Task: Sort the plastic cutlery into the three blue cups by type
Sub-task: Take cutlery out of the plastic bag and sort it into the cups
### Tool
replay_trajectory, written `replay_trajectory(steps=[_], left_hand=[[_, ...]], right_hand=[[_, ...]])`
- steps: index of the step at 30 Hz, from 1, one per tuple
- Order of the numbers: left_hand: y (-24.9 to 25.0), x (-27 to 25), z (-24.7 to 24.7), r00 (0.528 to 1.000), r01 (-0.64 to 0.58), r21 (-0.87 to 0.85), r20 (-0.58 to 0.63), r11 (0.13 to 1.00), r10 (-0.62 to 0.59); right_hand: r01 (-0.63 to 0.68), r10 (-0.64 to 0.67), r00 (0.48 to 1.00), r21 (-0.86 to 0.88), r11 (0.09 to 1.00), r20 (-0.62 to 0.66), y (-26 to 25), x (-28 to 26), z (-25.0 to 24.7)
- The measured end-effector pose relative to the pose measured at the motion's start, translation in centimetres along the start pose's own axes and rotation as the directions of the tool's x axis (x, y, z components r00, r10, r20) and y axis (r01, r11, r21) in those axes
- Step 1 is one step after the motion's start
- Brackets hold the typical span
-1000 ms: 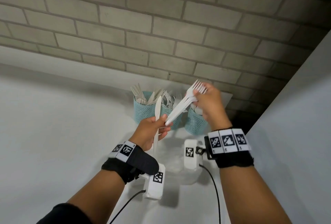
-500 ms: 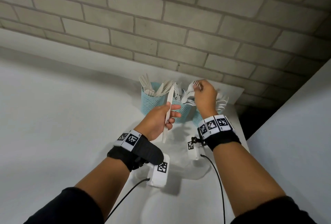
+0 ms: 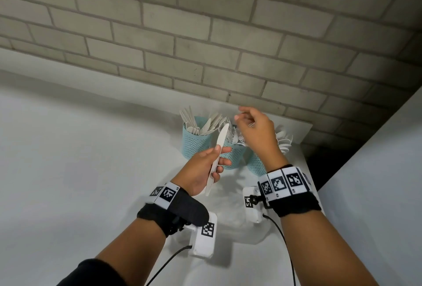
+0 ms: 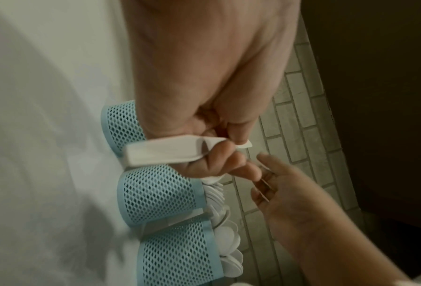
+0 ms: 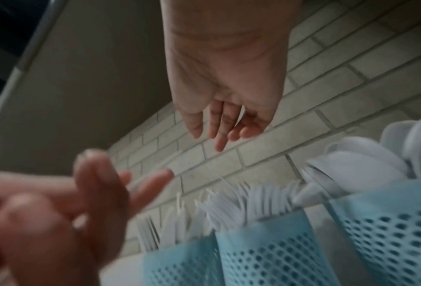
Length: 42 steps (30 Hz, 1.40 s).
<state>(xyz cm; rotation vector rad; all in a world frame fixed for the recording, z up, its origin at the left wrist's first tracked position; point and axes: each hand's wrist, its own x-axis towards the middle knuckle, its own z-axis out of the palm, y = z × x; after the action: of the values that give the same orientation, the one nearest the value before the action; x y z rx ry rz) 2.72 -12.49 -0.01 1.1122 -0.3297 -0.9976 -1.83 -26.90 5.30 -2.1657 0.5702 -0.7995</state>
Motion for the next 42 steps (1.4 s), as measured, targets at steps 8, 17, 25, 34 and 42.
replay_trajectory(steps=[8, 17, 25, 34, 42], left_hand=[[-0.6, -0.8, -0.3, 1.0, 0.003, 0.163, -0.031, 0.987, 0.002], [-2.4, -1.8, -1.3, 0.986, -0.049, 0.974, 0.082, 0.222, -0.144], [-4.2, -2.7, -1.2, 0.97, -0.096, 0.992, 0.076, -0.079, -0.232], [-4.4, -3.0, -0.9, 0.963, -0.124, 0.98, 0.081, -0.157, -0.255], [-4.7, -2.3, -1.3, 0.967, -0.132, 0.986, 0.106, -0.098, -0.233]], right_hand=[[-0.068, 0.046, 0.985, 0.132, 0.989, 0.164, -1.9, -0.2, -1.1], [0.195, -0.099, 0.926, 0.236, 0.952, -0.363, -4.2, 1.2, 0.8], [0.236, -0.243, 0.969, -0.426, 0.873, 0.039, -2.3, 1.8, 6.1], [0.229, -0.044, 0.937, -0.511, 0.829, 0.348, -2.4, 1.8, 6.0], [-0.129, 0.132, 0.918, -0.034, 0.991, 0.373, -1.5, -2.3, 0.6]])
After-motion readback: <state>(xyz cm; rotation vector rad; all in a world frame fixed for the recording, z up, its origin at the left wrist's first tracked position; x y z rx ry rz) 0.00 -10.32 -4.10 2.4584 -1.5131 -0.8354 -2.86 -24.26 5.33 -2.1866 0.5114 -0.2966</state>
